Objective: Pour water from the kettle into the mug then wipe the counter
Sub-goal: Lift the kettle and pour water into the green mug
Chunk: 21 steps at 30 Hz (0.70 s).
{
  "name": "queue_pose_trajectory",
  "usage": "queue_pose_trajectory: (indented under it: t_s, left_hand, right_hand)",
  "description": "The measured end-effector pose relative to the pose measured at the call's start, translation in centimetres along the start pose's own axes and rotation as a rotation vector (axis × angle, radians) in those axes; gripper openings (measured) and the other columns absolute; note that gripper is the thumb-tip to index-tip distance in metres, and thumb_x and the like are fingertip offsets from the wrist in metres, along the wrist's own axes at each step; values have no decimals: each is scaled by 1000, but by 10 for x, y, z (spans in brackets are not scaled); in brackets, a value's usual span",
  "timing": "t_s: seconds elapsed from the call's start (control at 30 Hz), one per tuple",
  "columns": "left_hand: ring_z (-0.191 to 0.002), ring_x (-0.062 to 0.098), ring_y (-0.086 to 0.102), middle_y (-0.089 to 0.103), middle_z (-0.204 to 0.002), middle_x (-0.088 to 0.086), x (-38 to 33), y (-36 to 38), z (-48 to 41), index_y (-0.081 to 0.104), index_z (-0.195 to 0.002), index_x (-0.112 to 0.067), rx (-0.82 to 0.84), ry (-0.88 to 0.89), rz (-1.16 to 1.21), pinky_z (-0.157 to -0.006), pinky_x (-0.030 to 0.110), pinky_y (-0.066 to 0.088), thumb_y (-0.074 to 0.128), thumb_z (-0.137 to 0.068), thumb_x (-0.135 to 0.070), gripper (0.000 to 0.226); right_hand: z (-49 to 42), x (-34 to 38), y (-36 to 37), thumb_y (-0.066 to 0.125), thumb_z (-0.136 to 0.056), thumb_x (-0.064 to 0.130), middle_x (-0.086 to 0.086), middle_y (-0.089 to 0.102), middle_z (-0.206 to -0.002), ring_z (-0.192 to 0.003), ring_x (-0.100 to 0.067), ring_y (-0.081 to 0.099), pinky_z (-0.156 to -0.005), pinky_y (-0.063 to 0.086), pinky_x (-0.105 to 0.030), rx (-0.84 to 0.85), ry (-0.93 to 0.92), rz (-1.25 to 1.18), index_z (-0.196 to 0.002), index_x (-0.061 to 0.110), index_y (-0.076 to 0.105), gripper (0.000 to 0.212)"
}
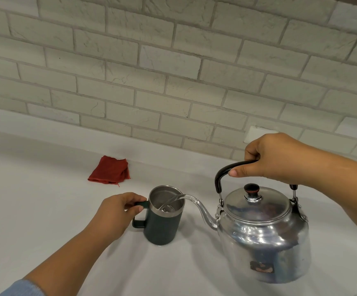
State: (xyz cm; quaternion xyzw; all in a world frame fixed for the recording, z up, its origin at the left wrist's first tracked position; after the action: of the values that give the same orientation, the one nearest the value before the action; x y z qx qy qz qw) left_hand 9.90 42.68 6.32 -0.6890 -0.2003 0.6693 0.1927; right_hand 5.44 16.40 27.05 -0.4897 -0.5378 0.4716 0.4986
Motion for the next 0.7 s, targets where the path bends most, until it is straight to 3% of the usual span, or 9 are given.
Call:
queue_pose_trajectory:
  t_s: [0.43,0.7]
  left_hand:
    - [-91,11,61,68,-96,-6,-1,0,-1,69,-98,-28,8,-7,3,-84,23,40,65,-85,-13,20]
    - [-91,11,61,69,-96,-6,1,-1,0,69,-96,-28,5,-3,17,-83,22,40,66,-84,-13,20]
  right_hand:
    - [-7,1,1,69,-63,64,1,45,-52,-50,-12,43,-48,32,-24,44,-59,14,-63,17,63,48]
    - [-8,1,4,69,-61,66,7,43,-45,-43,-7,40,-44,31,-20,65,-69,1,-60,18,65,47]
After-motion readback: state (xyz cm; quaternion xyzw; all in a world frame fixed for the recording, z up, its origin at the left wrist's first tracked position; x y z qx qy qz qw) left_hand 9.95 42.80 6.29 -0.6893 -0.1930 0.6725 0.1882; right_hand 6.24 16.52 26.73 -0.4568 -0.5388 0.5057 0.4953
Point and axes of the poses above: each hand's wrist, its own z-axis away from the middle knuckle, its own y-axis out of the palm, x = y × z, the point moved 4 cm from there along -z, towards the middle knuckle
